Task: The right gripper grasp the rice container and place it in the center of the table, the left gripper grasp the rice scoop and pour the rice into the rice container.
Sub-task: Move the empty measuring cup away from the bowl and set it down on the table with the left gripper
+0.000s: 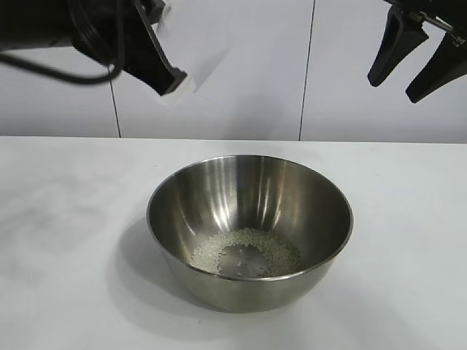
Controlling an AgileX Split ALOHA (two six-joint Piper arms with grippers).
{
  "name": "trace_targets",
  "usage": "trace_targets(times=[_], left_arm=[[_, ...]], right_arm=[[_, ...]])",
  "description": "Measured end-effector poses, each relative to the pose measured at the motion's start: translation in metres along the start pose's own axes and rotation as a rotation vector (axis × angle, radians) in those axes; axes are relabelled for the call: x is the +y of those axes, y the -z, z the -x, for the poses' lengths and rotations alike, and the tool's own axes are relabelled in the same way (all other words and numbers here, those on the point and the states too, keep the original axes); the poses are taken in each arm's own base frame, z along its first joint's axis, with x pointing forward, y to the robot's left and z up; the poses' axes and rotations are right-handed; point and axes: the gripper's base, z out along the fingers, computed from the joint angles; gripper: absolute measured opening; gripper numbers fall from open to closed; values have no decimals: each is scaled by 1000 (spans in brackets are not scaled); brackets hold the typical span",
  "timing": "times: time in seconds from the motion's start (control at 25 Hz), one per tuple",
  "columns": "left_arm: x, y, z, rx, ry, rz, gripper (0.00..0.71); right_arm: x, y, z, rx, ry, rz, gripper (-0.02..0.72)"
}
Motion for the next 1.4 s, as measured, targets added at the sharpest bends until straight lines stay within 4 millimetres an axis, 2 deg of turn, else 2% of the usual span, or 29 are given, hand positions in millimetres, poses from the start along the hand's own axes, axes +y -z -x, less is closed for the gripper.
trace_targets(times=[0.2,0.32,0.56,0.72,0.88,0.96,1.2,1.4], left_arm=[[47,-12,-21,203,446,-46,8],[72,-19,-31,339,636,-89,8],[100,-19,-49,516,814,-164,8],[110,-21,-58,522,912,-210,8],[112,-27,-62,420,906,-193,8],[112,-26,-70,387,868,-149,8],[99,-16,-98,413,522,-171,8],[93,-18,-109,429,385,-223,8]], right_arm=[[0,0,0,0,-1,2,371],[0,0,0,0,-2,3,371],[1,0,0,-1,-3,6,371],[1,0,0,-1,-3,6,371],[1,0,0,-1,-3,6,371],[1,0,0,-1,-4,7,371],[0,0,1,-16,-4,5,371],[1,0,2,-17,-5,7,371]])
